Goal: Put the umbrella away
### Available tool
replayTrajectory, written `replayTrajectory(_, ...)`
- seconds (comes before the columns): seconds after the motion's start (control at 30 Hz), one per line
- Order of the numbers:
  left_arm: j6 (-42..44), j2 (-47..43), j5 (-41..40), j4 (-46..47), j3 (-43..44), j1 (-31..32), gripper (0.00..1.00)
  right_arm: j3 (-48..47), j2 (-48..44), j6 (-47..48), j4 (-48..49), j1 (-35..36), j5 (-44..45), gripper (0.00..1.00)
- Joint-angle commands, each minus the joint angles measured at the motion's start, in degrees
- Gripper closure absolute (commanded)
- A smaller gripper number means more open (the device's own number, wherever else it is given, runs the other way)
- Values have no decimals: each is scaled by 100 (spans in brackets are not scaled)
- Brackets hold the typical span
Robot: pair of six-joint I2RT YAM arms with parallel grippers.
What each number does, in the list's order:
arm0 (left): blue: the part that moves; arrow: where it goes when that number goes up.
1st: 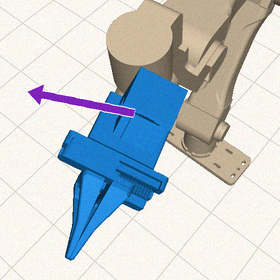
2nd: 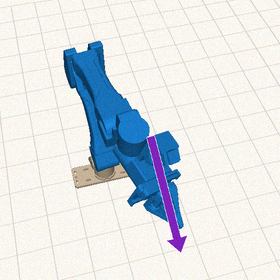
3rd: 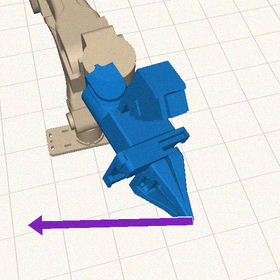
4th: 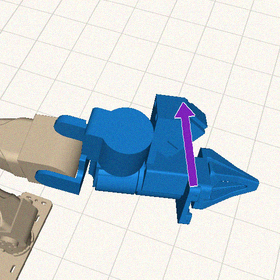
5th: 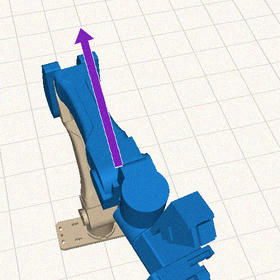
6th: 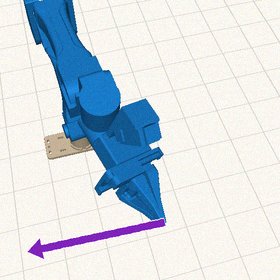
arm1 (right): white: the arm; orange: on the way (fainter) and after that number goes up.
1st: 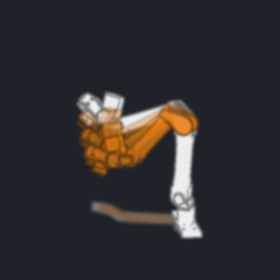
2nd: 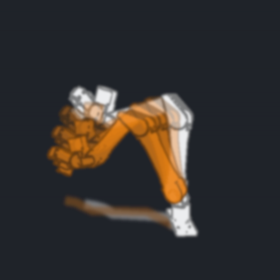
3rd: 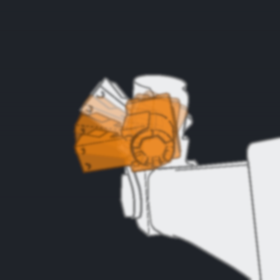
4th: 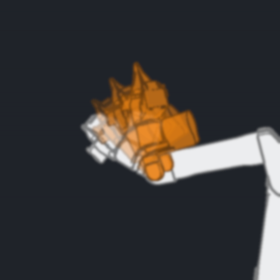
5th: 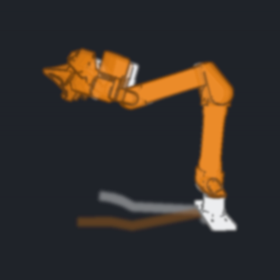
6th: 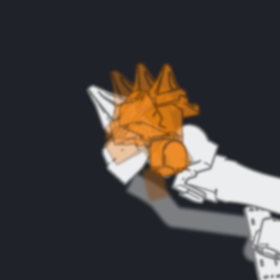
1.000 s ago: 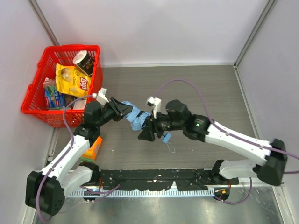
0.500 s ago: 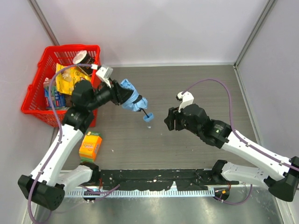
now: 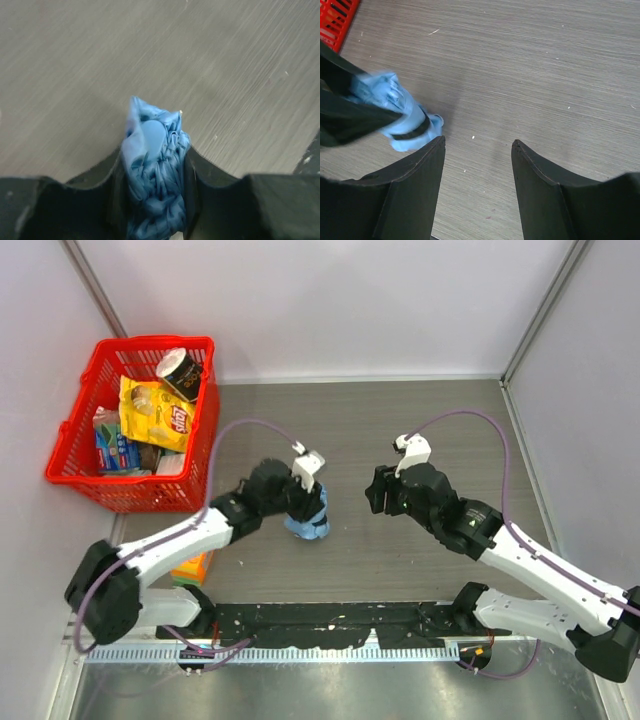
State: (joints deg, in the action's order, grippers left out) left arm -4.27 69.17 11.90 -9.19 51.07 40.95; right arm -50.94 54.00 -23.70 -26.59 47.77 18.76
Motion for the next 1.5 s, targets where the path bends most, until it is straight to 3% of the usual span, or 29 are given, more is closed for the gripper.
replayTrajectory(0.0, -468, 886, -871, 2646, -1667, 360, 100, 154, -109, -108, 251, -75, 22, 40)
replayTrajectory(0.13, -881, 1317, -1567, 4159, -2583, 879, 100, 355, -126, -213, 294, -101, -110, 40)
replayTrajectory(0.2, -961, 1441, -1429, 4093, -2445, 871, 100, 505, -100, -240, 426, -145, -346, 40)
replayTrajectory(0.37, -1128, 915, -428, 2522, -1321, 792, 100, 462, 6, 137, 427, -268, -987, 40)
replayTrajectory(0.47, -1714, 879, -285, 934, -215, 451, 100, 506, -187, 304, 532, -530, -1453, 39)
replayTrajectory(0.6, -3190, 1063, 1547, 85, 587, -331, 100, 418, -30, 604, 585, -655, -2842, 39)
replayTrajectory(0.63, -3551, 1064, 2161, 484, 510, -472, 100, 374, 23, 595, 593, -646, -2939, 39)
replayTrajectory(0.73, -4553, 1064, 3008, 2275, -34, -684, 100, 400, 102, 587, 926, -655, -3780, 37)
replayTrajectory(0.87, -5433, 1441, 3809, 3868, -299, -843, 100, 479, 234, 69, 1532, -663, -4371, 24)
replayTrajectory(1.0, -6391, 1635, 4206, 6117, -738, -843, 100, 673, 410, -266, 1859, -813, -4592, 23)
replayTrajectory(1.13, -6428, 1530, 4321, 6464, -888, -834, 100, 822, 278, -354, 1938, -1085, -4706, 22)
replayTrajectory(1.23, -6323, 1337, 4382, 6483, -897, -843, 100, 673, 182, 39, 1282, -1217, -4295, 22)
replayTrajectory(1.3, -6200, 1231, 4382, 6282, -871, -843, 100, 594, 129, 155, 1156, -1287, -4467, 22)
replayTrajectory(1.4, -6059, 1231, 4408, 6070, -766, -817, 100, 760, 347, -238, 1786, -1296, -5319, 24)
replayTrajectory(1.47, -6111, 1275, 4444, 6104, -678, -799, 100, 996, 532, -748, 2577, -1296, -5804, 31)
